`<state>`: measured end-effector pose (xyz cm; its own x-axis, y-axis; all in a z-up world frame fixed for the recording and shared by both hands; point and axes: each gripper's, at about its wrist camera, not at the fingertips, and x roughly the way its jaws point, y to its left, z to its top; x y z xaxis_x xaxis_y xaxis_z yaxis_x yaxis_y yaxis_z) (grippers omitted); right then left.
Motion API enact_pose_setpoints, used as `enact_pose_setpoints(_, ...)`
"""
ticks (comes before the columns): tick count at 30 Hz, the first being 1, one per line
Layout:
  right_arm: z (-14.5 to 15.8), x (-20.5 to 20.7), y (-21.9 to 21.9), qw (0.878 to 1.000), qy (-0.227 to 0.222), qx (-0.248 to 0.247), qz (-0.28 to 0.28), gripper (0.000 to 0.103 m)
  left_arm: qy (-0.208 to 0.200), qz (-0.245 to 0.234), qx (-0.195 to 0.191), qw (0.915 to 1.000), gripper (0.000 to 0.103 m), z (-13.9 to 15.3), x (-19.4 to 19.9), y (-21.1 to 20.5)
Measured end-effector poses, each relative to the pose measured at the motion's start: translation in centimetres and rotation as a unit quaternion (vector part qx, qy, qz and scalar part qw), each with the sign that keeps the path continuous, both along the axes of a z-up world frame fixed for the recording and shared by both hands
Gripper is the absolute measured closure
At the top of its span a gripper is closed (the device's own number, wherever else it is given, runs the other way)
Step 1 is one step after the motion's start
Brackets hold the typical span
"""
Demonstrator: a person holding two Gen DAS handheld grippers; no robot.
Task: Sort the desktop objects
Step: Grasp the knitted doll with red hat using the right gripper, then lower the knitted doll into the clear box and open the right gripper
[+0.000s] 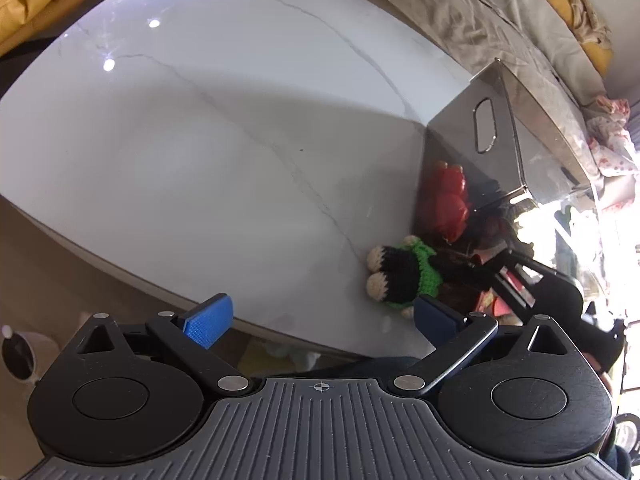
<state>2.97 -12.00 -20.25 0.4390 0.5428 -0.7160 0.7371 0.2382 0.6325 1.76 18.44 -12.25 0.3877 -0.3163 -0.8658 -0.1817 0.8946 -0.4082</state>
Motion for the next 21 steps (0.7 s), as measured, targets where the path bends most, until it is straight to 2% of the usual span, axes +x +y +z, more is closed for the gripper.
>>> enact_pose_setpoints(2,0.5,-0.6,-0.1,0.999,-0.011,0.009,0.031,0.063,0.0,0.001,-0.003,1.0,0.001,0.2,0.0,-0.1)
enact_pose_setpoints(6,2.8,-2.2,-0.5,0.991,-0.044,0.032,0.119,0.067,-0.001,0.003,-0.012,0.9999,0.0,0.5,0.1,-0.6)
enact_pose_setpoints(9,7.0,-3.4,-1.3,0.971,-0.103,0.017,0.213,0.067,0.001,0.006,-0.03,0.9995,0.0,0.7,0.4,-1.2)
enact_pose_setpoints(12,13.6,-3.9,-2.8,0.936,-0.186,-0.05,0.295,0.067,-0.003,0.0,-0.035,0.9994,0.0,1.0,0.8,-2.6)
enact_pose_setpoints(16,22.9,-1.5,-7.1,0.895,-0.27,-0.157,0.318,0.067,-0.005,-0.044,-0.053,0.9976,0.0,1.2,1.3,-5.8)
enact_pose_setpoints(18,26.7,0.2,-8.6,0.861,-0.299,-0.246,0.329,0.067,-0.001,-0.079,-0.058,0.9952,0.0,0.9,1.5,-8.1)
enact_pose_setpoints(19,28.0,1.3,-9.0,0.837,-0.307,-0.287,0.35,0.067,0.001,-0.094,-0.055,0.9941,0.0,0.6,1.5,-9.4)
enact_pose_setpoints(21,29.3,3.7,-9.3,0.808,-0.298,-0.34,0.378,0.067,0.004,-0.122,-0.051,0.9913,0.0,-0.1,1.6,-11.8)
